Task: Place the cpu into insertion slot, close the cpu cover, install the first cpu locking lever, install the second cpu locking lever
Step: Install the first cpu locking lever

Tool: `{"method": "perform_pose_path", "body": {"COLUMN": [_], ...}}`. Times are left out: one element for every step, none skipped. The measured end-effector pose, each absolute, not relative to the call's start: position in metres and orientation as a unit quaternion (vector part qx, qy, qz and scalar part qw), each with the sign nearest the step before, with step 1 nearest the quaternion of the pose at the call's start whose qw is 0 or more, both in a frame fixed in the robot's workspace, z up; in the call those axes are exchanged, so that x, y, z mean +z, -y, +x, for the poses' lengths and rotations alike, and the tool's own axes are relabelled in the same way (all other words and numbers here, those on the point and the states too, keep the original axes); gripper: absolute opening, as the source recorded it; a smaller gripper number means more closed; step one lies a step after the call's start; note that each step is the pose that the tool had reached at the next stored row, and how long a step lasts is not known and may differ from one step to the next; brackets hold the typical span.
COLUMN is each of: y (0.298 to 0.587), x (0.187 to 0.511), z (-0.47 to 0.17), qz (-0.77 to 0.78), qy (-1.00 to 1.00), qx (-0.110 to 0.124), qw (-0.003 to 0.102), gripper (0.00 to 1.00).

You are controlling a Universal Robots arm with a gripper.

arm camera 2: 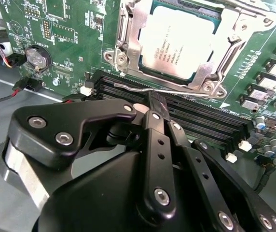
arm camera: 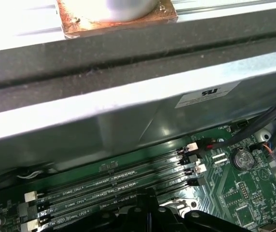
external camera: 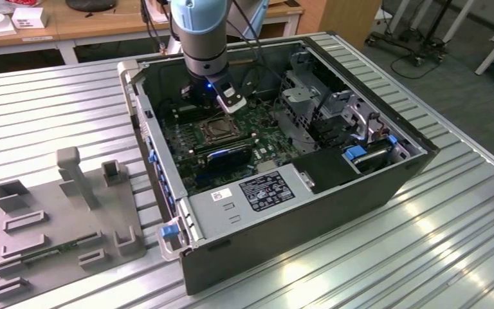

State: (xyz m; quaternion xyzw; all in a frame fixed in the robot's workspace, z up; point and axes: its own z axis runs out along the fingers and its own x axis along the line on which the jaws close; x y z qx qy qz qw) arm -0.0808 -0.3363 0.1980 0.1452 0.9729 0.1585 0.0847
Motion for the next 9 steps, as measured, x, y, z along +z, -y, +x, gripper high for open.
{"method": "perform_pose_path", "body": {"y": [0.3363,0.3362,0.3362,0.3362,0.3362,0.3362,0.3363,0.3362,0.3362], "x": [0.198,0.198,0.198,0.1979,0.198,0.198,0.198,0.198,0.198], "z": [-0.0806,-0.0806,-0.0806,-0.0806,-0.0806,-0.0806,-0.0806,-0.0806,-0.0806], "qz": [0.145,0.145,0.145,0.145,0.145,0.145,0.145,0.145,0.145], "qy": [-0.973,-0.973,-0.973,-0.973,-0.973,-0.973,-0.973,-0.973,-0.973], "qx": [0.16,0.16,0.16,0.16,0.16,0.16,0.16,0.16,0.16], "qw": [0.085,0.085,0.085,0.085,0.085,0.085,0.085,0.085,0.085], "gripper": [0.11,0.11,0.11,0.11,0.11,0.11,0.11,0.11,0.11]}}
